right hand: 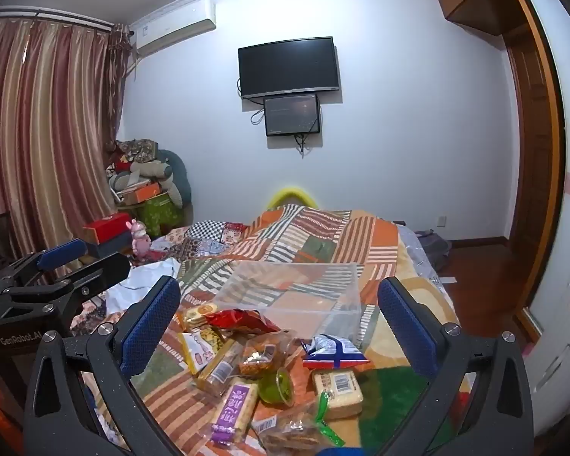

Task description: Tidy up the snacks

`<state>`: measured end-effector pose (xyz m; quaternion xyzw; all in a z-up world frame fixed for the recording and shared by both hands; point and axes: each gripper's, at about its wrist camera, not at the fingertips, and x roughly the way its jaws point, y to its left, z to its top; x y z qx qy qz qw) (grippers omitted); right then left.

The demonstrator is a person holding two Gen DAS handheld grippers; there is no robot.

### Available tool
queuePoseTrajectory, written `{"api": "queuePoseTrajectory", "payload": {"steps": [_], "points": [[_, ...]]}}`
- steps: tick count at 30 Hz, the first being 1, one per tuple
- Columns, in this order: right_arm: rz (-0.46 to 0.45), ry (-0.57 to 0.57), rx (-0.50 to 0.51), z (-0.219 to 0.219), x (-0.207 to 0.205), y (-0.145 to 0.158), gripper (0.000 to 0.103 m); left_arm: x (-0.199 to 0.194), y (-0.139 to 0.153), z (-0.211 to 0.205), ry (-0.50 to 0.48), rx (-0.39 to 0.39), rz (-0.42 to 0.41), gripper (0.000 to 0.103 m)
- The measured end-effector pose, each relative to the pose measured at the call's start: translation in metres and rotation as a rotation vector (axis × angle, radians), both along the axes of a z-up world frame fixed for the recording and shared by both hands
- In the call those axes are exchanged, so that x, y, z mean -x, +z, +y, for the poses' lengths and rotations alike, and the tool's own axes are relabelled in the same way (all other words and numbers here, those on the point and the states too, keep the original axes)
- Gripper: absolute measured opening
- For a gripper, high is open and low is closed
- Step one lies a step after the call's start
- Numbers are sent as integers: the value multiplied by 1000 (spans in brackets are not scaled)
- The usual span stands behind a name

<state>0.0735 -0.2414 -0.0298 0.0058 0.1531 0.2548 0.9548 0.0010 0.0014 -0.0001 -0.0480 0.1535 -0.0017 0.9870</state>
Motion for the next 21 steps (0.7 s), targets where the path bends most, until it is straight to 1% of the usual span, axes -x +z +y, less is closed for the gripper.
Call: {"api": "queuePoseTrajectory", "payload": {"steps": [2, 3, 6, 15, 21], "points": [[-2, -2, -1, 0, 1, 0, 103, 0, 1, 4, 7, 8, -8, 103], [-3, -4, -1, 0, 1, 0, 103, 5, 1, 1, 8, -15, -43, 103], [1, -5, -2, -1, 1, 0, 103, 7, 4, 1, 12, -15, -37, 103], [-4, -10, -7, -2, 4, 3, 103, 4, -2, -6, 16, -36, -30, 103], [-5, -9, -14, -5, 3, 2, 103, 3, -3, -7, 16, -27, -29, 103]]}}
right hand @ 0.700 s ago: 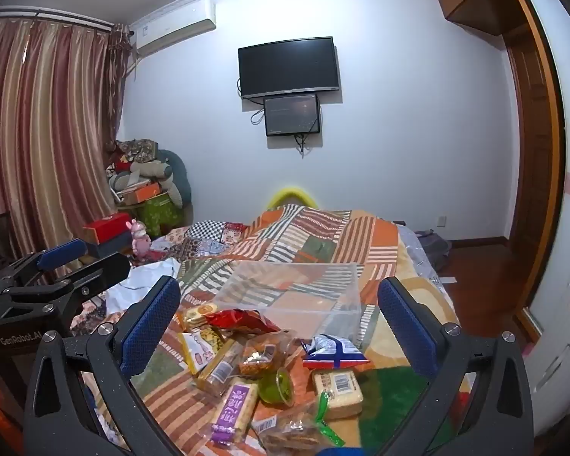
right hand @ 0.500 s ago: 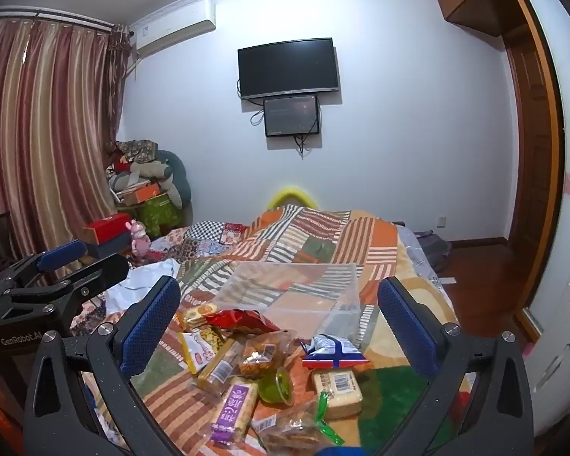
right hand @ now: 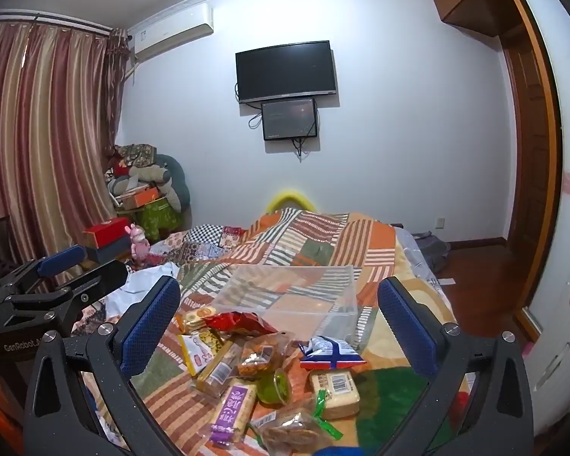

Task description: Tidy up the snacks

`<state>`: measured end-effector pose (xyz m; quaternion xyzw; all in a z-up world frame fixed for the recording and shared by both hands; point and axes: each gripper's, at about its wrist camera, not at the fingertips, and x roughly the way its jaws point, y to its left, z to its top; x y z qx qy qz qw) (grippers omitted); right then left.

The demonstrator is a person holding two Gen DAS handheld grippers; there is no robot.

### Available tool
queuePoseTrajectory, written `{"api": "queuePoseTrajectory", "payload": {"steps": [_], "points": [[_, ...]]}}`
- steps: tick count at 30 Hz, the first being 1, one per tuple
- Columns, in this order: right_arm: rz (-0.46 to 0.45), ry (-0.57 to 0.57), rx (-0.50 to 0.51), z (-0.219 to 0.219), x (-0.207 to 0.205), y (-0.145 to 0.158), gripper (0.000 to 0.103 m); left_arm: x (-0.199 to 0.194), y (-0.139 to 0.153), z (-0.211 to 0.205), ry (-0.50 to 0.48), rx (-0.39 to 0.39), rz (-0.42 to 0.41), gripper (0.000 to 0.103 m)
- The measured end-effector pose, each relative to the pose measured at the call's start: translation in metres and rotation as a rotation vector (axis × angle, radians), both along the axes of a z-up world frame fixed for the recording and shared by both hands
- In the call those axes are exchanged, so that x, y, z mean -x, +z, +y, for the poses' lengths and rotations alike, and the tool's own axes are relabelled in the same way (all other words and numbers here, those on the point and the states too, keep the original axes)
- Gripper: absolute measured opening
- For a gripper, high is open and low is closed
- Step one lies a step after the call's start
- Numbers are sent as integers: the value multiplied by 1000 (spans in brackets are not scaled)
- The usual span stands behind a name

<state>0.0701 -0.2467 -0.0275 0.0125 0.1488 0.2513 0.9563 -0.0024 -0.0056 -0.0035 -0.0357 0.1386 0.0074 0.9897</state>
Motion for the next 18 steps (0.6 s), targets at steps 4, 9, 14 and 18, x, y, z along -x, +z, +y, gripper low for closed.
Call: {"api": "queuePoseTrajectory", "payload": {"steps": [4, 9, 14, 18], "points": [[-1, -2, -3, -1, 0, 0, 103, 1, 2, 2, -3, 2, -1, 103], [-1, -2, -10, -2, 0, 0, 103, 1, 0, 2, -3, 2, -1, 103], [0, -1, -8, -1, -1, -1, 103, 1, 0, 3, -3, 2, -2, 103], [0, -1, -9, -1, 0, -1, 103, 2, 0, 3, -3, 1, -2, 103]]}}
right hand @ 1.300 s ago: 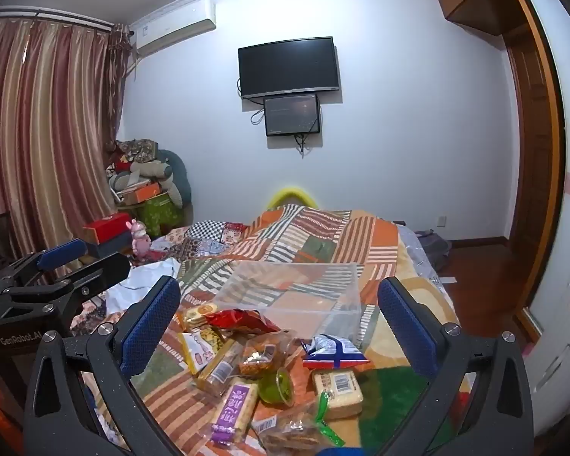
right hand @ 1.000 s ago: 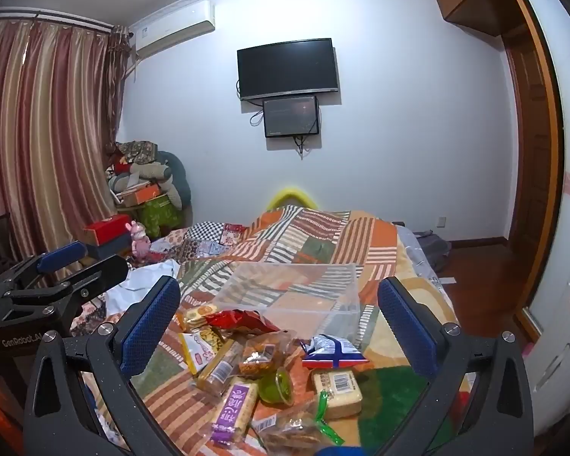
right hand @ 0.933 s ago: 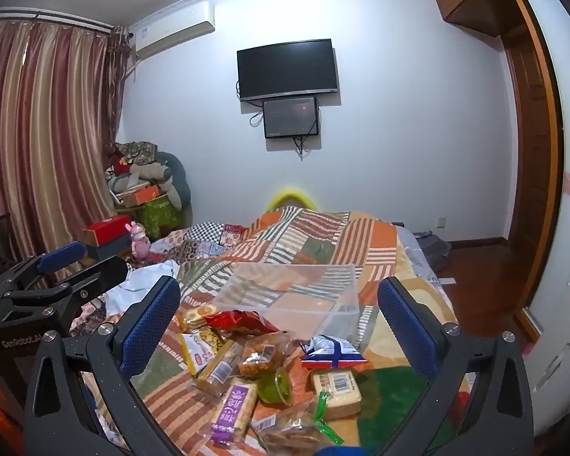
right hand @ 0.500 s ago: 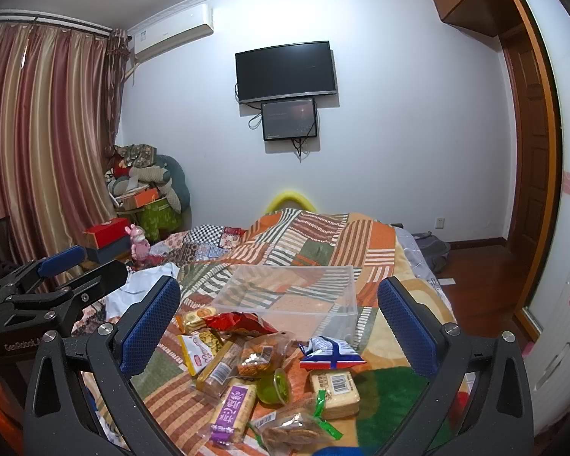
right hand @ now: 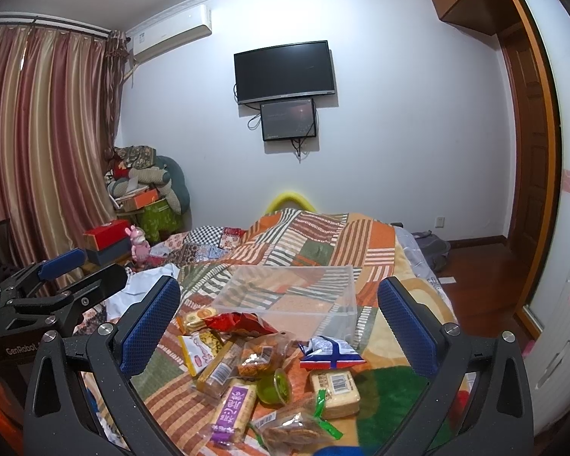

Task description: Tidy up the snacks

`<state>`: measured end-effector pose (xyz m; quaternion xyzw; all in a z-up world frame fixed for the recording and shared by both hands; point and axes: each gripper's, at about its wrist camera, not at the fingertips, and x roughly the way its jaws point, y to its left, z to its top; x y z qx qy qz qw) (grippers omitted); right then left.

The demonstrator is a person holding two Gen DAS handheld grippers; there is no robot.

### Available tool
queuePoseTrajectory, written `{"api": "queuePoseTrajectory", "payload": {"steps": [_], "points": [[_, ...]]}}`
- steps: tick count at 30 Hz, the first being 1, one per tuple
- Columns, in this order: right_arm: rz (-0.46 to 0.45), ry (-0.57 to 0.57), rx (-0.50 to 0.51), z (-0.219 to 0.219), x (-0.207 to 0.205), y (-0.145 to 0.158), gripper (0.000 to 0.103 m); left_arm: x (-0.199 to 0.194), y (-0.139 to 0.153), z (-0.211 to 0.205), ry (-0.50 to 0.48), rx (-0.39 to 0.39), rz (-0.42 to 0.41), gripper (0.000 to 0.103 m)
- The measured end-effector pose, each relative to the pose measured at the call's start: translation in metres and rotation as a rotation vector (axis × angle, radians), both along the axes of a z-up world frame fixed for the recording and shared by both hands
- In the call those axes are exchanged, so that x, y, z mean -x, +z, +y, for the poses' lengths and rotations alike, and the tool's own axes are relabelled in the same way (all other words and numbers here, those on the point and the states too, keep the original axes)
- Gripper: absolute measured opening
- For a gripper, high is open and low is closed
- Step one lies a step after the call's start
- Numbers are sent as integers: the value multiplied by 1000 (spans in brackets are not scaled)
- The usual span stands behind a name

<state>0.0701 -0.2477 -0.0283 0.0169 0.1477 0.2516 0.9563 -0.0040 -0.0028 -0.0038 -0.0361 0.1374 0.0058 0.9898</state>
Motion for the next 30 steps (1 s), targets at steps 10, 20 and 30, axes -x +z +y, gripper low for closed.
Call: {"api": "queuePoseTrajectory", "payload": {"steps": [10, 20, 30], "points": [[-1, 5, -4, 0, 1, 1, 103, 3, 0, -3, -1, -14, -6, 103], [0, 6, -5, 0, 2, 1, 103, 3, -1, -5, 4, -21, -7, 103], [4, 11, -8, 1, 2, 1, 103, 3, -1, -5, 4, -21, -7, 103]]}}
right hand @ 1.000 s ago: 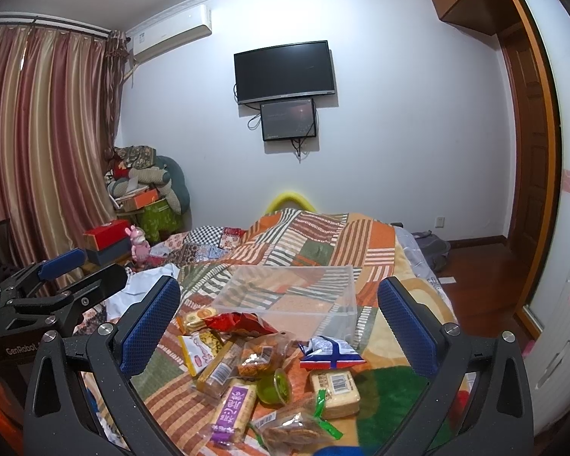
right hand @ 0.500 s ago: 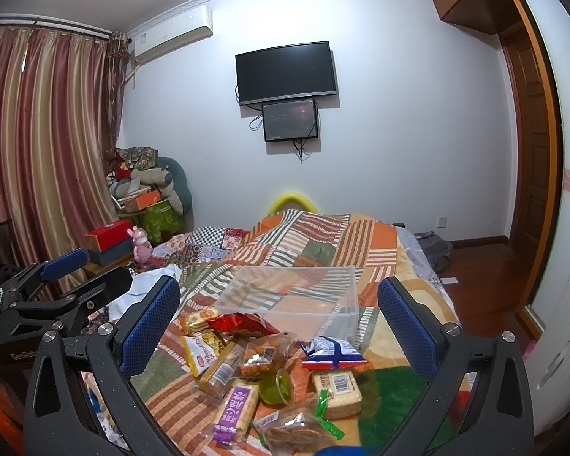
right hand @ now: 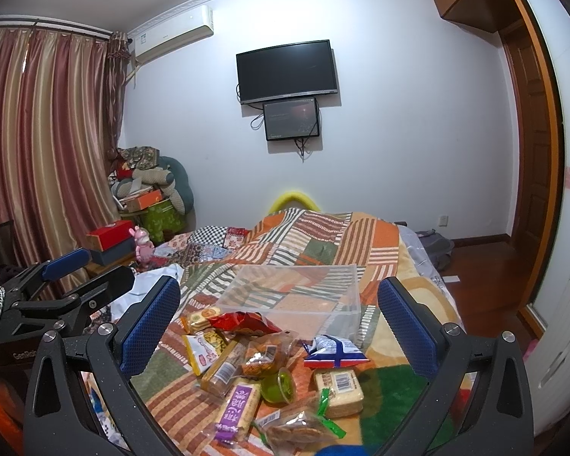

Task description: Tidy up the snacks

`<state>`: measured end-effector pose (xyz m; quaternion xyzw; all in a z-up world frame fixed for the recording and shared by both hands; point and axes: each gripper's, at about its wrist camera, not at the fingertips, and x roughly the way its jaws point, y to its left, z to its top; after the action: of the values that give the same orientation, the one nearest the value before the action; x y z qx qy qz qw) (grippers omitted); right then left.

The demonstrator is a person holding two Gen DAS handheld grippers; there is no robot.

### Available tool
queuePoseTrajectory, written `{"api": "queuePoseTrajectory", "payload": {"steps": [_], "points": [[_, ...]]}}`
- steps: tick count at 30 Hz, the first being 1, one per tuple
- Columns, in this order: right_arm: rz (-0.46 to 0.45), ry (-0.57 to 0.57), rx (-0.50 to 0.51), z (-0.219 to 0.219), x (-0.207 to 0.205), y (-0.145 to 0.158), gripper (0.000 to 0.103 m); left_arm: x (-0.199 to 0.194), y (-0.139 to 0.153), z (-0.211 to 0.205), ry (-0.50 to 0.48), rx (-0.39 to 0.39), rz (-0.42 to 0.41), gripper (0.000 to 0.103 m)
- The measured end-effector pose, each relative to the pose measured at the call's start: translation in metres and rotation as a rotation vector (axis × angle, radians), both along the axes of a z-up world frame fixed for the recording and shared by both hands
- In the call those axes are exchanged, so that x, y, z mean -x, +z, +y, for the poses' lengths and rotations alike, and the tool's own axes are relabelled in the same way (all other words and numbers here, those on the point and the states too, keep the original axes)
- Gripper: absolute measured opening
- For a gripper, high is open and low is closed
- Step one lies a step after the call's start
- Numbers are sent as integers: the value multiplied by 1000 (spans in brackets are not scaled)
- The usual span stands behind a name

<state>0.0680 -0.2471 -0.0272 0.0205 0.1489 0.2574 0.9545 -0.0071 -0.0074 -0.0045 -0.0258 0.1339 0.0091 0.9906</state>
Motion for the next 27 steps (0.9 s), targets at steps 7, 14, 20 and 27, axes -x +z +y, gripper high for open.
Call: {"api": "queuePoseTrajectory", "payload": {"steps": [7, 14, 20, 27], "points": [[12, 7, -2, -1, -2, -2, 103, 0, 0, 0, -1, 2, 0, 103], [42, 25, -15, -2, -8, -5, 103, -2, 0, 1, -8, 6, 9, 103], [58, 23, -2, -1, -10, -10, 103, -6, -3, 3, -14, 13, 24, 103], [107, 22, 34, -2, -20, -22, 95, -23, -16, 7, -34, 28, 108, 86]]}}
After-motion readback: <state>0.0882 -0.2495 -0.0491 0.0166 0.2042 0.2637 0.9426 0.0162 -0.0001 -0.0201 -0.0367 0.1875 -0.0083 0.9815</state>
